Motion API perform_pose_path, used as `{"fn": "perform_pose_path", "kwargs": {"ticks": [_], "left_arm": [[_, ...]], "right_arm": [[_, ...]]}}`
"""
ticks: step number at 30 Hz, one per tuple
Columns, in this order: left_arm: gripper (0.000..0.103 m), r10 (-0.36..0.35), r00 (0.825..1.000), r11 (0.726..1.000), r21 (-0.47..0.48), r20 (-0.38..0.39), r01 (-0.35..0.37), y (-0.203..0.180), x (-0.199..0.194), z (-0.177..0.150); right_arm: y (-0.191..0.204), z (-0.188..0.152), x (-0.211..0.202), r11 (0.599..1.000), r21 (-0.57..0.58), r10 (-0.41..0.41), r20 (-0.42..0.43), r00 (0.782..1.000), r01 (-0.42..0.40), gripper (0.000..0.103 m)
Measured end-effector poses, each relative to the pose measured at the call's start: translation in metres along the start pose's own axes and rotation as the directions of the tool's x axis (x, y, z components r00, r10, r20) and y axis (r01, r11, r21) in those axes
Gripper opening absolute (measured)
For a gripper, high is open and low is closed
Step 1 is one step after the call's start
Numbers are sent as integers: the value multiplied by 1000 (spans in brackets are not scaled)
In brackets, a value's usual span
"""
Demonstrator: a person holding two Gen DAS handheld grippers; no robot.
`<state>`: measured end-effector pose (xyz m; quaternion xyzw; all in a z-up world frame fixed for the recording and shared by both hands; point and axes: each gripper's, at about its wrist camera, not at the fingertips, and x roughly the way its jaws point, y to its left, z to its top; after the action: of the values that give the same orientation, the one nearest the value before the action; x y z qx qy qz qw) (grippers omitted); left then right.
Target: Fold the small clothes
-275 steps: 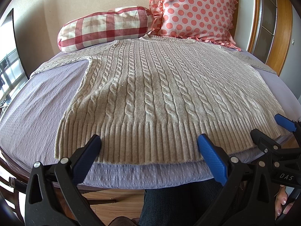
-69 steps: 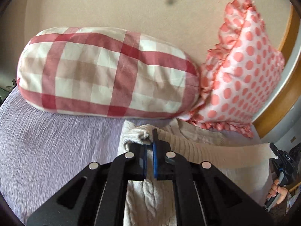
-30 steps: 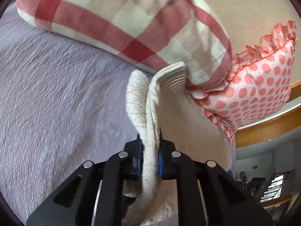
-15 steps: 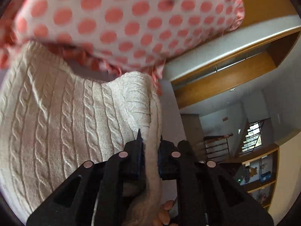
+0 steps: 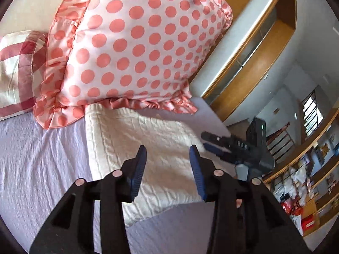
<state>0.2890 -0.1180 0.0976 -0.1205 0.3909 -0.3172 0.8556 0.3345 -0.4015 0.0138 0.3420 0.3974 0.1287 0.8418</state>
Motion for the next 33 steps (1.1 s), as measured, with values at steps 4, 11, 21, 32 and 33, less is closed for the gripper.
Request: {"fn": "perform_pose_path", "kwargs": {"ticks": [4, 11, 21, 32, 33], "left_arm": [[42, 42, 997, 996, 76, -68, -37, 1, 18, -24], [39, 78, 993, 988, 140, -84, -65, -1, 26, -58], [56, -29, 994, 944, -331, -106, -7, 110, 19, -38], [37, -129, 985, 910, -407, -113, 73, 122, 48, -43], [36, -124, 986, 917, -392, -110, 72, 123, 37, -42]], "right_arm": [[12, 0, 31, 995, -78, -70, -106, 992, 61, 33], [8, 17, 27, 992, -59, -118, -61, 991, 114, 20], [-6, 0, 24, 999, 42, 37, -225, 974, -28, 86], [2, -27, 27, 978, 72, 209, -203, 957, -198, 35], [12, -27, 27, 970, 62, 242, -202, 949, -234, 33]]}}
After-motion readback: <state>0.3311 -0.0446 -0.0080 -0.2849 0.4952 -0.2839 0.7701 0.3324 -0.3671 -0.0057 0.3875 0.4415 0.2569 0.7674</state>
